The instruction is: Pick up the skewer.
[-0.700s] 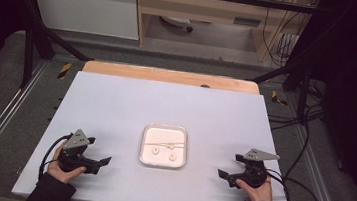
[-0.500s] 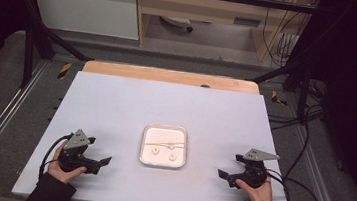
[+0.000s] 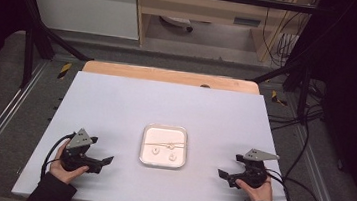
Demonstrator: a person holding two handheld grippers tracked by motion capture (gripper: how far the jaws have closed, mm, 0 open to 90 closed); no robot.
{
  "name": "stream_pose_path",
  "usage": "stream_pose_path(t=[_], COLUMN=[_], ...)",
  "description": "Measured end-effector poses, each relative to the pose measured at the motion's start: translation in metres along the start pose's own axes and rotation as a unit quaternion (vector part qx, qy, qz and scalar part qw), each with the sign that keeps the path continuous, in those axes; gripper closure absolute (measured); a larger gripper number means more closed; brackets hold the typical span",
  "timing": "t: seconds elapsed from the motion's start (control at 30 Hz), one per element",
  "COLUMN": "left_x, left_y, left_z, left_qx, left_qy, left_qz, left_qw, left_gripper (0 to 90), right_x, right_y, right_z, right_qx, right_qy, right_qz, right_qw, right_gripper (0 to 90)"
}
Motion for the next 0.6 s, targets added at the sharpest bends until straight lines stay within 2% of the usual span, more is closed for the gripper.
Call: stream_pose_path(t=[0.3,0.6], left_x=[-0.008,-0.025], left_y=[0.0,-0.005], left_z=[-0.007,-0.027], left_qx=[0.004,0.018], left_qy=[-0.006,-0.017], left_qz=[-0.004,-0.001], left_qw=[1.0,0.9997], left_gripper=[10.6,24.8], right_x=[0.0,0.0], right_y=[0.001,0.0], right_z=[0.0,0.0], right_qx=[0.001,0.003], right_qy=[0.0,0.002], right_qz=[-0.001,0.001], right_qw=[1.0,1.0], right_gripper=[1.1,1.1])
Point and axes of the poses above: each handheld gripper's, and its own axes: y roughly backward along the jaws, x roughly out of its underside, z roughly to its left, the point moved 6 cm from there along -y, roughly forward along the jaws, and after that the axes turned 7 degrees about z, right-handed, at the moved point
